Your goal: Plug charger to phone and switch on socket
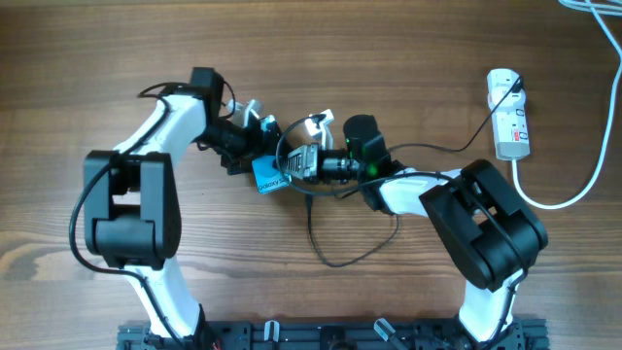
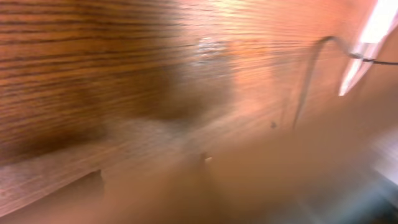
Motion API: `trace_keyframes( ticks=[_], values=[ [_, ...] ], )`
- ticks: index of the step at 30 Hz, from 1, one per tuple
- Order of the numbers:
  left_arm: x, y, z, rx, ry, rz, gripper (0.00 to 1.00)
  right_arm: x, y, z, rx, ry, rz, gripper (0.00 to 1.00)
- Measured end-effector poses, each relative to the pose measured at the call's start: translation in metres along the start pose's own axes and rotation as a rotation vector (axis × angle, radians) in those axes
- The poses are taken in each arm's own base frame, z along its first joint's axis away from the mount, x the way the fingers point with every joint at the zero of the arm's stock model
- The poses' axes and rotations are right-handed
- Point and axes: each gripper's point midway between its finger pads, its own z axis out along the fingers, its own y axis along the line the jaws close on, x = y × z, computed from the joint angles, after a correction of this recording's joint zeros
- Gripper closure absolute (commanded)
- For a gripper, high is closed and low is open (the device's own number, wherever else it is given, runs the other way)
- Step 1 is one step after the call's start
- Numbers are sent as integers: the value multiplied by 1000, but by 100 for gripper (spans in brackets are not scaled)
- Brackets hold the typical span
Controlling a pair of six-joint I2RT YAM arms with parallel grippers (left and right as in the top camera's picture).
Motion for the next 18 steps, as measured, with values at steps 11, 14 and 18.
trace_keyframes(
  ticks=[11, 14, 18],
  values=[
    [1, -74, -55, 583, -50, 95, 32, -30, 36, -13, -142, -80, 116, 96],
    [3, -76, -59, 609, -44, 77, 38, -31, 38, -14, -149, -78, 154, 96],
    [7, -76, -59, 619, -39, 75, 47, -32, 42, -15, -158, -80, 177, 96]
  ],
)
